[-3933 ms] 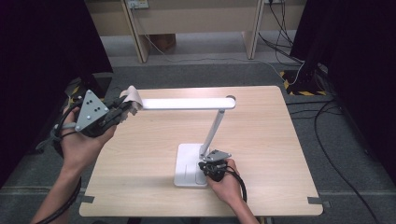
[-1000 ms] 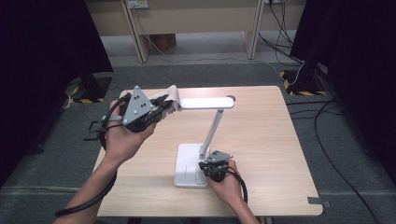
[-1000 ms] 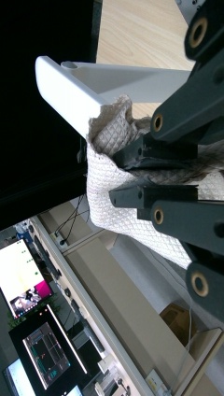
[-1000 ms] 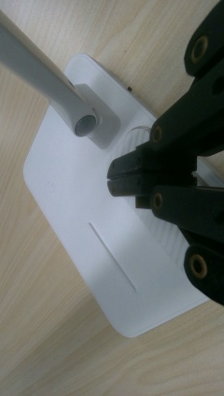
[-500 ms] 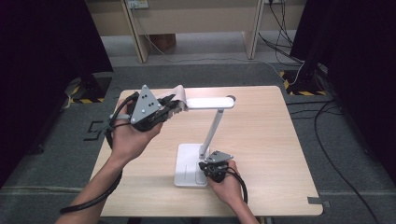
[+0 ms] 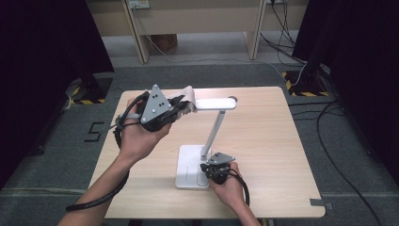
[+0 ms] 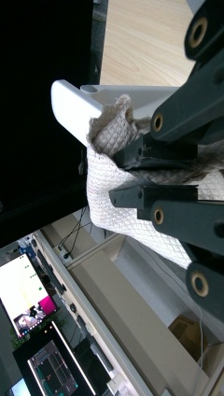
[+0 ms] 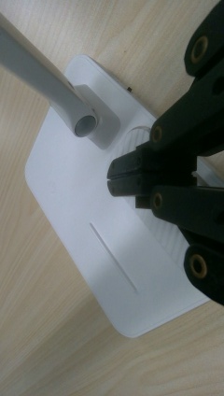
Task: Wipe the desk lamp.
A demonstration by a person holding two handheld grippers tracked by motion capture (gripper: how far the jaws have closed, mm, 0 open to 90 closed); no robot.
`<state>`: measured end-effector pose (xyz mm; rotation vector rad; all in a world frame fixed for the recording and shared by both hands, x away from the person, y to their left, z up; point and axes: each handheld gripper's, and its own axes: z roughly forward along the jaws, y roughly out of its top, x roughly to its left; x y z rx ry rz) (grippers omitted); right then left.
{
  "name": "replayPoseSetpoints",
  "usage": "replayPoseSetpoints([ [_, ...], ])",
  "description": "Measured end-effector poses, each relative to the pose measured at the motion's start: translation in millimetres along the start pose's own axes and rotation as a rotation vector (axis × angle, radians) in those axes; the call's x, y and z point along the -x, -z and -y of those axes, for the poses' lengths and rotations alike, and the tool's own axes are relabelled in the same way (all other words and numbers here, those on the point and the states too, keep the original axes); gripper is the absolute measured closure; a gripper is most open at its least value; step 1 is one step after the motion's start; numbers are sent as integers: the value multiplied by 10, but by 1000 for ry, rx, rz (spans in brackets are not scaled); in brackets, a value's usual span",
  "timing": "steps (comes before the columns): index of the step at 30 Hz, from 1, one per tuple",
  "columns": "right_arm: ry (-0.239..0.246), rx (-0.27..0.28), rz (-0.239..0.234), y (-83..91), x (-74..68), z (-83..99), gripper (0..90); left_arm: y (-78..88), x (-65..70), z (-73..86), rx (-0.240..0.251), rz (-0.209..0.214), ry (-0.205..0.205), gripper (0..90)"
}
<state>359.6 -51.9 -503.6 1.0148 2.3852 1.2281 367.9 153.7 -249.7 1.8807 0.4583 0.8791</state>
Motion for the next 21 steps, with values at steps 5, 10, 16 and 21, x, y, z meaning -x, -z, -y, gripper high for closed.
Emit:
replayPoseSetpoints([
  [5, 0, 1, 0, 0, 0, 1, 900, -43, 37, -28, 2, 8, -2, 817],
  [10, 0, 0, 0, 1, -2, 2, 900, -88, 65, -56, 4, 17, -3, 816],
  [16, 0, 2, -1, 1, 0, 4, 900, -129, 96, -82, 5, 26, -4, 816],
  [21, 1, 3, 2, 1, -2, 6, 900, -156, 120, -101, 7, 31, -6, 816],
])
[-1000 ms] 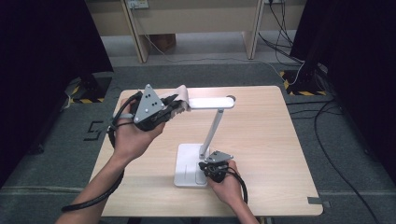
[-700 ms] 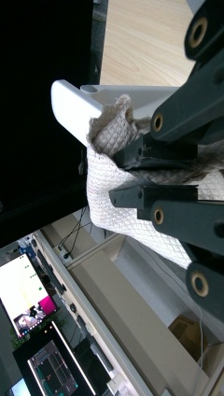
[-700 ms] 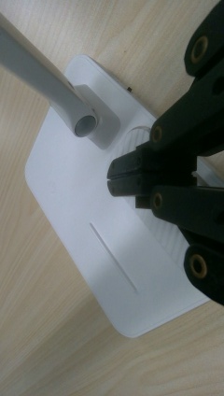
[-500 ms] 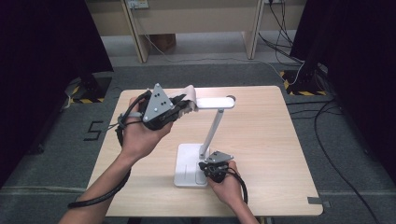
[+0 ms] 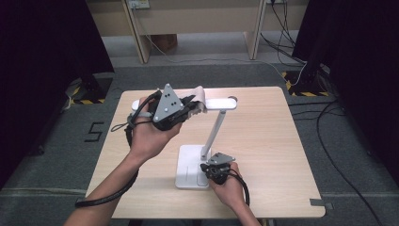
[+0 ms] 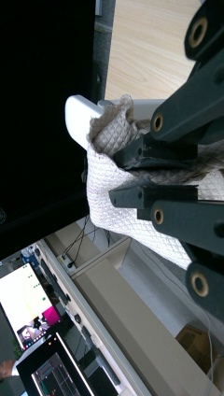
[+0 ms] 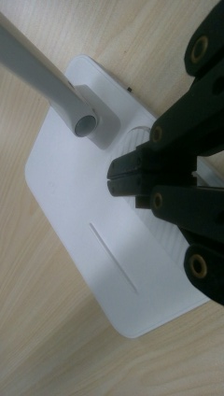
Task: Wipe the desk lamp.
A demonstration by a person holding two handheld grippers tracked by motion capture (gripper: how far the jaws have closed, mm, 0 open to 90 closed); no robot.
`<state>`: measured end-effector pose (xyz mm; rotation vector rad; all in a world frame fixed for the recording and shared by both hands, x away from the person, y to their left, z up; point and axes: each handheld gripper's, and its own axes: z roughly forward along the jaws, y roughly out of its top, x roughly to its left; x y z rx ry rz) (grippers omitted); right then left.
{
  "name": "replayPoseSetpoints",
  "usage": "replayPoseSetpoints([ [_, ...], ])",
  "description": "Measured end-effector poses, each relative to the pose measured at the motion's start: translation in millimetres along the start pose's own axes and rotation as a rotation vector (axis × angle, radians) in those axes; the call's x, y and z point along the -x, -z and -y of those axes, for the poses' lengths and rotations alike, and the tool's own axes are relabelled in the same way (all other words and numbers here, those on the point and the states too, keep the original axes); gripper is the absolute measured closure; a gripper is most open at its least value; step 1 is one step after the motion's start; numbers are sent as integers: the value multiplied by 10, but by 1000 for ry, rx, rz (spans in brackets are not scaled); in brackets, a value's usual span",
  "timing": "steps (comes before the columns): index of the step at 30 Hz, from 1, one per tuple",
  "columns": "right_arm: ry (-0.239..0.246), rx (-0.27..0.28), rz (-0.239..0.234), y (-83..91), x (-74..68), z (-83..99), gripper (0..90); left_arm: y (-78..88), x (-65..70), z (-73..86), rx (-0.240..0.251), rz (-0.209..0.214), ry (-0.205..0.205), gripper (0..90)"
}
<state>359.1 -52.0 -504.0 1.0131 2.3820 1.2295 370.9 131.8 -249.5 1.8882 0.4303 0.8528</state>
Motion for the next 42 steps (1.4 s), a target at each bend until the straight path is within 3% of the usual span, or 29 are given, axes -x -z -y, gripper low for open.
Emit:
replayPoseSetpoints([
  [42, -3, 9, -4, 0, 6, 12, 900, -296, 208, -185, 12, 57, -5, 816],
])
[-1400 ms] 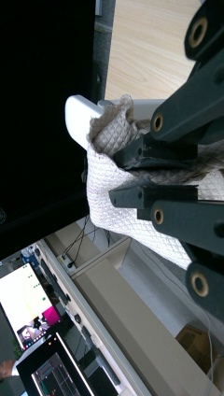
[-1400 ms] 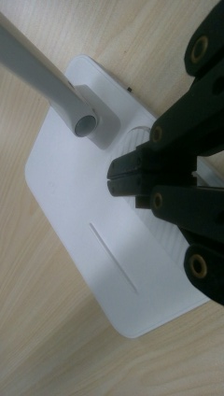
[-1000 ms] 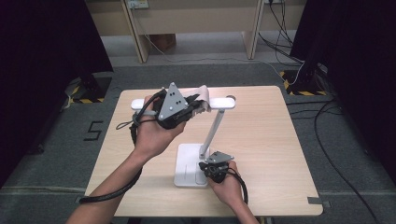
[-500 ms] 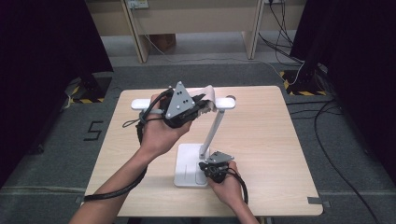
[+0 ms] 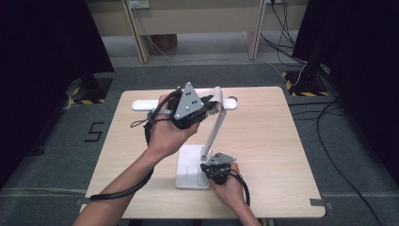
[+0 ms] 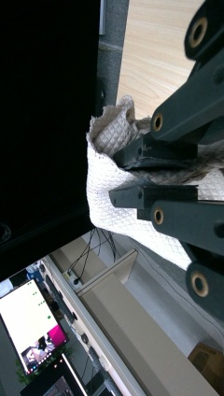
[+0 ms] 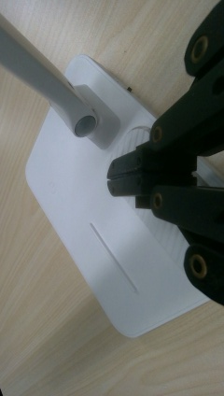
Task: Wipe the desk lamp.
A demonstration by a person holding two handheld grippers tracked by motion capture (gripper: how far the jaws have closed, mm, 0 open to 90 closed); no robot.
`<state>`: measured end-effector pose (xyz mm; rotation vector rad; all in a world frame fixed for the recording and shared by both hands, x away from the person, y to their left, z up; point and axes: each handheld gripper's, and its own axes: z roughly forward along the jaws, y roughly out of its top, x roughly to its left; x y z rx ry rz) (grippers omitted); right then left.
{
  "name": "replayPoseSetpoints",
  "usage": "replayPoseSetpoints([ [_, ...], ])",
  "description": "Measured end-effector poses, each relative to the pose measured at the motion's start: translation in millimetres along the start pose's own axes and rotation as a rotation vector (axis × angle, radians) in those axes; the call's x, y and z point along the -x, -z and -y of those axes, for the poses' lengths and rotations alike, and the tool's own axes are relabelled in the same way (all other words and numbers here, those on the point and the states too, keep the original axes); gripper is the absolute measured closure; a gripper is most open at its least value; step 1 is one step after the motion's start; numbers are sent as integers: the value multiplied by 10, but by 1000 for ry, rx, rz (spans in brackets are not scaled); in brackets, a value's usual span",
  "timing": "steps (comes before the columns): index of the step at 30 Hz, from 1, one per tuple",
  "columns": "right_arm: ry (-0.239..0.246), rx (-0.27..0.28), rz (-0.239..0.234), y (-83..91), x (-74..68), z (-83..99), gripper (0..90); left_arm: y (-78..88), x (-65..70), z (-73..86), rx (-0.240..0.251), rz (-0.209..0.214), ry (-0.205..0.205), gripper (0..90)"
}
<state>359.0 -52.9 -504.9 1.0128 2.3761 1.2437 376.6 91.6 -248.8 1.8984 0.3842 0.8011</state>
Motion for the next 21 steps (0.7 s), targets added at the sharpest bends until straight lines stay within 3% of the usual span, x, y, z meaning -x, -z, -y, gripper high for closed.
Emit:
replayPoseSetpoints([
  [21, 1, 0, 1, 2, 1, 2, 900, -111, 72, -74, -6, 17, -5, 815],
])
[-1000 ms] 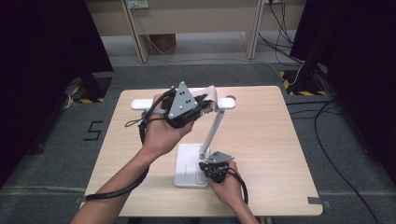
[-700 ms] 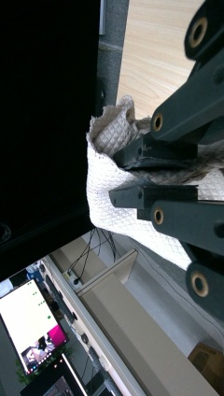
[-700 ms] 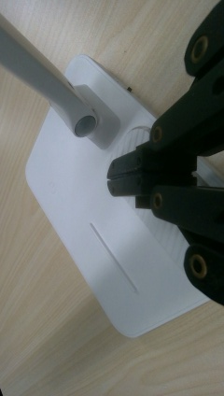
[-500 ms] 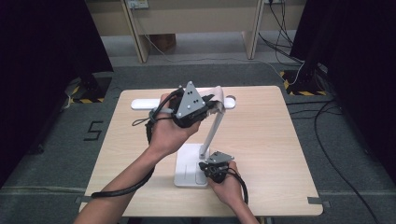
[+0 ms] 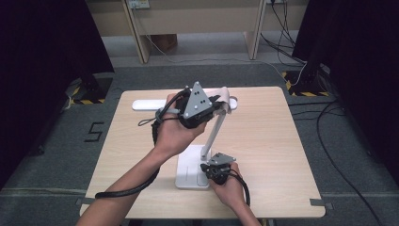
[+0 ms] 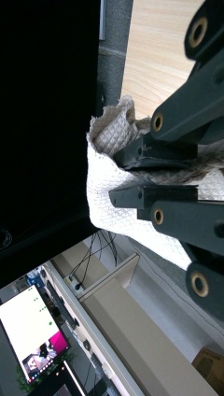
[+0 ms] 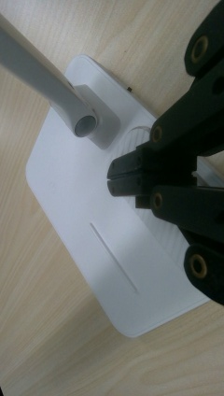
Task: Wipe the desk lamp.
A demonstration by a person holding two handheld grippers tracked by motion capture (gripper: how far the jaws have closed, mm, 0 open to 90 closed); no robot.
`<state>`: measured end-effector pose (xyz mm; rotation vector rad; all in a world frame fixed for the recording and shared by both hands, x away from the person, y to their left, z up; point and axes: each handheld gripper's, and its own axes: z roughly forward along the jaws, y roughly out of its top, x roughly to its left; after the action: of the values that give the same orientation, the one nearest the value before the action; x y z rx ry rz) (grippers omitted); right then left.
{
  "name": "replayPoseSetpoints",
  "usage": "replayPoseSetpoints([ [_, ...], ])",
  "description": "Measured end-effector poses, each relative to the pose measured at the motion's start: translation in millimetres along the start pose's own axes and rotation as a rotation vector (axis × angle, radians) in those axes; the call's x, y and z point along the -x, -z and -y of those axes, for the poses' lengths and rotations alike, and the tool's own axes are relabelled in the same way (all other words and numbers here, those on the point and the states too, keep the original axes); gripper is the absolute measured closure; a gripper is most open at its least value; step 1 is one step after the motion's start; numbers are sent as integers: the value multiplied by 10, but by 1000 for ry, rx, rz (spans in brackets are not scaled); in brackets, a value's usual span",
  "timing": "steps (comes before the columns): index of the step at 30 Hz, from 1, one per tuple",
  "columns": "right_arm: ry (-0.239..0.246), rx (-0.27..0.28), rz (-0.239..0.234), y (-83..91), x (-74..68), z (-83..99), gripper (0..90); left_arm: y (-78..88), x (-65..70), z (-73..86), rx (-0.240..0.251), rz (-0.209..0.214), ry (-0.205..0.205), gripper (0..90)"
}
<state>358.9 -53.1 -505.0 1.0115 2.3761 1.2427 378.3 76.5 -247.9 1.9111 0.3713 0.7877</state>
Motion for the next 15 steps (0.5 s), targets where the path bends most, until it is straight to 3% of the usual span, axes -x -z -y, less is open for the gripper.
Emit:
replayPoseSetpoints([
  [15, 1, 2, 0, 0, -2, 2, 900, -72, 33, -35, 4, 6, 0, 815],
])
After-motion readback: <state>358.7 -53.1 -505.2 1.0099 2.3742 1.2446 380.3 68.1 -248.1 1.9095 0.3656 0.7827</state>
